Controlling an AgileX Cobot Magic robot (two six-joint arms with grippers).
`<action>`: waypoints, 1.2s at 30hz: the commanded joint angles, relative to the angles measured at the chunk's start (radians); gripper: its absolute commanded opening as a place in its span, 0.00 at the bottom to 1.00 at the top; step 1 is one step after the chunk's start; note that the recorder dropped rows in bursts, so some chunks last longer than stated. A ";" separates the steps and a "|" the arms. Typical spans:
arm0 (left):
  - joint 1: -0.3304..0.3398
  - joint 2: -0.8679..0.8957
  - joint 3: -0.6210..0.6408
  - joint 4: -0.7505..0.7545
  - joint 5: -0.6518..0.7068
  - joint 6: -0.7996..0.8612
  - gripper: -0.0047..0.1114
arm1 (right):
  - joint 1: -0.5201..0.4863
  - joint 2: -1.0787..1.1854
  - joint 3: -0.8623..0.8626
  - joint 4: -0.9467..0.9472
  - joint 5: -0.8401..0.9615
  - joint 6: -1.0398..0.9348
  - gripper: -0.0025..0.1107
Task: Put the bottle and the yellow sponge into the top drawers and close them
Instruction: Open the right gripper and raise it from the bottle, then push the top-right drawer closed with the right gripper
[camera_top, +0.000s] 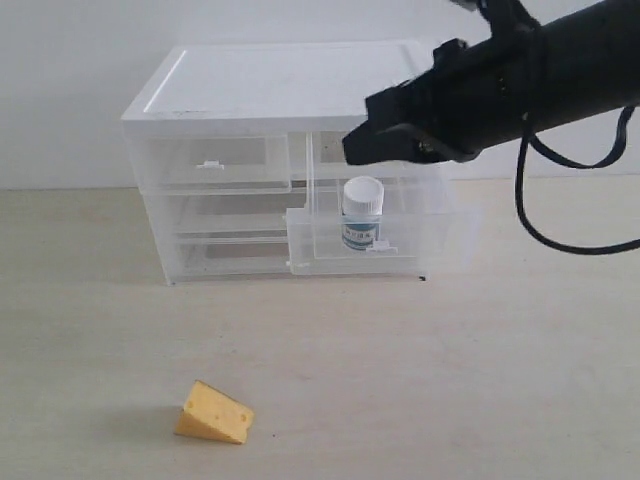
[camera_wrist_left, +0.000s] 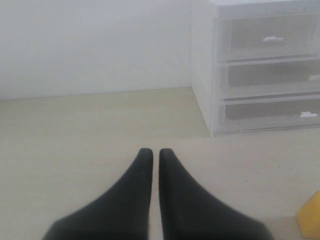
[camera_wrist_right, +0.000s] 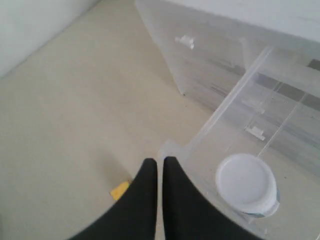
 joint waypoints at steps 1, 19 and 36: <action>0.002 -0.003 0.003 -0.001 -0.007 -0.003 0.08 | 0.124 -0.010 -0.009 -0.224 -0.155 0.126 0.02; 0.002 -0.003 0.003 -0.001 -0.007 -0.003 0.08 | 0.199 0.071 -0.009 -0.520 -0.320 0.381 0.02; 0.002 -0.003 0.003 -0.001 -0.007 -0.003 0.08 | 0.199 0.071 -0.009 -1.061 -0.335 0.924 0.02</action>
